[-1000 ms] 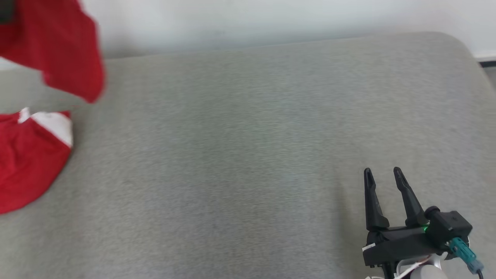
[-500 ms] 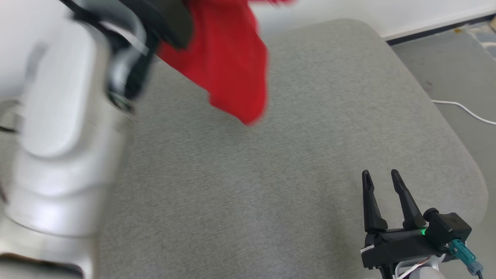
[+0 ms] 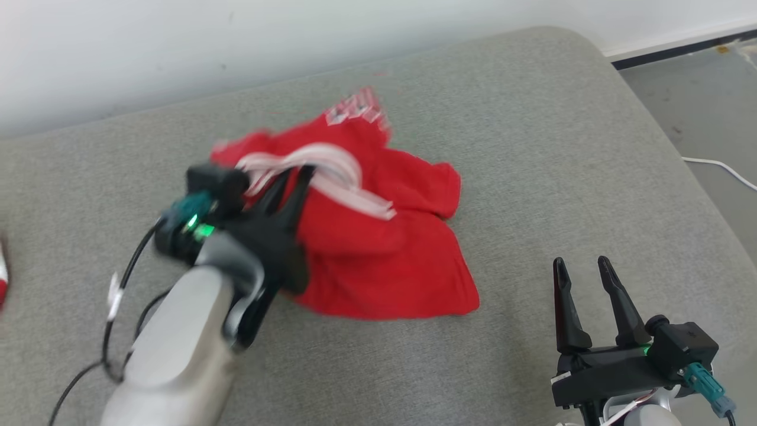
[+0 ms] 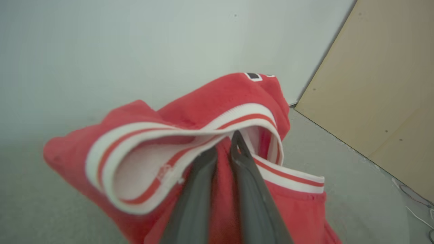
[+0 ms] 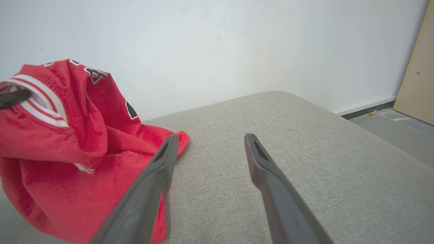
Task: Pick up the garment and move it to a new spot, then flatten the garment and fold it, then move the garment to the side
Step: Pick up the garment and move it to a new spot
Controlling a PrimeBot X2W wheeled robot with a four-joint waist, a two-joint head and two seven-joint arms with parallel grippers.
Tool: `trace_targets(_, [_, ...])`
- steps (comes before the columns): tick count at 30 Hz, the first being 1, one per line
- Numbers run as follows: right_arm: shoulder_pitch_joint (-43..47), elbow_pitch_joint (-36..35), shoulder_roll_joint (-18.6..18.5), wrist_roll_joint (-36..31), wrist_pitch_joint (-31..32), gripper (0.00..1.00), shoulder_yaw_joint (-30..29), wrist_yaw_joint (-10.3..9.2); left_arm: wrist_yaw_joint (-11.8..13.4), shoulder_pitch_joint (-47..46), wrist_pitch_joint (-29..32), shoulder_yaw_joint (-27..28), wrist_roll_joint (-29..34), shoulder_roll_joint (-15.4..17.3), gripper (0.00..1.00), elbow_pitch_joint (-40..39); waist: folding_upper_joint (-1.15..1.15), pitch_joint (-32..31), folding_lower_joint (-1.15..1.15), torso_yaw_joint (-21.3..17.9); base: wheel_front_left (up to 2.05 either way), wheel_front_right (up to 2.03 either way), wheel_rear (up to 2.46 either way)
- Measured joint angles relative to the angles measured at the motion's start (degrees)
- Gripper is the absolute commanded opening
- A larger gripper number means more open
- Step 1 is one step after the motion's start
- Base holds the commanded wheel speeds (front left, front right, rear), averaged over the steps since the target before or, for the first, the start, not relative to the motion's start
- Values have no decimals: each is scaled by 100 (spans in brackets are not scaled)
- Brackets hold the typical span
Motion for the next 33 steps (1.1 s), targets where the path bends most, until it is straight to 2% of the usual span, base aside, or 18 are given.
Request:
trace_targets(3, [-7,23,-1,-31,0,100,12,0,44,412,-146,93,-47,225,0,211,0,10,0,82,0,0,0])
trace_targets(5, [-1,38,1,-34,0,100,27,0,67,682,-245,129,-70,345,84,355,0,7,0,134,0,0,0])
trace_targets(6, [5,51,0,-34,0,100,46,0,82,795,-326,151,-71,377,100,398,0,2,0,159,0,0,0])
trace_targets(12, [101,119,-1,-119,0,100,48,0,42,1082,-1004,111,55,458,100,300,0,-109,0,345,0,0,0])
trace_targets(17, [180,140,0,-235,0,100,13,0,51,1349,-1177,270,51,444,100,20,0,-329,0,610,0,0,0])
trace_targets(25, [291,137,2,-337,-1,100,-2,0,250,1781,-1217,697,135,726,100,-643,0,-614,0,1047,0,0,0])
trace_targets(33, [387,81,1,-365,-1,100,12,0,543,2652,-1223,1435,403,990,100,-1771,0,-892,0,1344,0,0,0])
